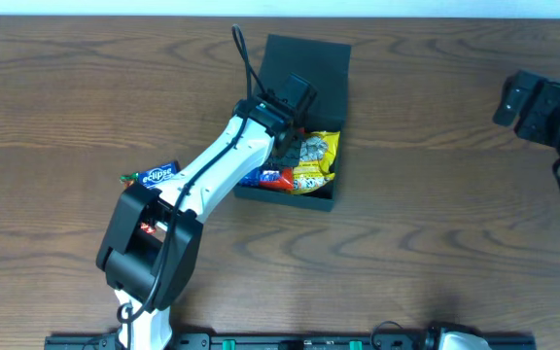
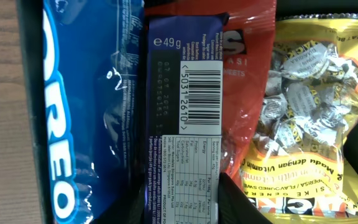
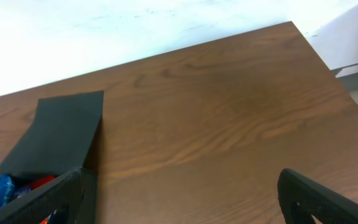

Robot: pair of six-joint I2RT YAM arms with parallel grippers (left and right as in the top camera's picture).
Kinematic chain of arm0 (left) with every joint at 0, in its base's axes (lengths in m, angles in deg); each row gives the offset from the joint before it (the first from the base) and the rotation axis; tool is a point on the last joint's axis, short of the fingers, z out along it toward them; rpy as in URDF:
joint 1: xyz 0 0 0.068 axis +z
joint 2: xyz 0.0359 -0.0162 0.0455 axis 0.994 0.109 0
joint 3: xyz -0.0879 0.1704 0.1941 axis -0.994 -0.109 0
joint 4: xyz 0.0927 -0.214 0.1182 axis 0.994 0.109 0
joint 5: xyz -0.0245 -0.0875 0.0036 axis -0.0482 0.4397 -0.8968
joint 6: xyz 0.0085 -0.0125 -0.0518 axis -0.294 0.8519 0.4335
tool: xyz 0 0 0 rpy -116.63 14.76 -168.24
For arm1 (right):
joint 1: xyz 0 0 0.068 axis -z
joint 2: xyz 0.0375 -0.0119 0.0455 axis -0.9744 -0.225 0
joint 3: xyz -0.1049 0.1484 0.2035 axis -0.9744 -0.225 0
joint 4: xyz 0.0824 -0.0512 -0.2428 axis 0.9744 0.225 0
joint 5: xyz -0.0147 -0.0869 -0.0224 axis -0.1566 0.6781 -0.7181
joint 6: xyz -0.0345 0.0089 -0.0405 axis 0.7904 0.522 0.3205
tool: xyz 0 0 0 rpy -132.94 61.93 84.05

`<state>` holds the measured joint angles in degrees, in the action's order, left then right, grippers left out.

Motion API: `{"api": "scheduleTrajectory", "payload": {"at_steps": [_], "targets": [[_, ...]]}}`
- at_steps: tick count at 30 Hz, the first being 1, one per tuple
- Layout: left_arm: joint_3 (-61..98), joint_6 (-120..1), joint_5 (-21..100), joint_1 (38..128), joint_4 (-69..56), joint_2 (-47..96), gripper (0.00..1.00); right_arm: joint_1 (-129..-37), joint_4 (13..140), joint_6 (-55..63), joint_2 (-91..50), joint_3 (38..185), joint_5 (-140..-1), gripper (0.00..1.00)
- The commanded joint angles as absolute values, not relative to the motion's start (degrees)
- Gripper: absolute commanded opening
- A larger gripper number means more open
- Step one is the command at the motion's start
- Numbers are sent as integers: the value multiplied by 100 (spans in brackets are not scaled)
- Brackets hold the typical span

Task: Pack container
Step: 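Lower the bar into the box, open the left gripper, withdraw left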

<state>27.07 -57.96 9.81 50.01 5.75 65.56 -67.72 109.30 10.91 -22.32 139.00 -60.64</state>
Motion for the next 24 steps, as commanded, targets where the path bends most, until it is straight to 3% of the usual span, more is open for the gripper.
{"api": "scheduleTrajectory", "payload": {"at_steps": [1,5,15,18,24], "targets": [[2766,-5689,978,5038,580,6602,30,-6726,10956,1174,-2265,13915,-6117,98],[2803,-5691,1136,5040,586,6602,35,-6726,10952,1174,-2265,13915,-6114,99],[3286,-5748,1256,5047,800,6600,36,-6726,10943,1176,-2265,13915,-6112,99],[3597,-5956,1241,5047,1039,6600,48,-6726,10932,1176,-2265,13915,-6112,99],[3896,-6012,1070,5062,1294,6600,48,-6726,10932,1178,-2267,13915,-6110,99]]}}
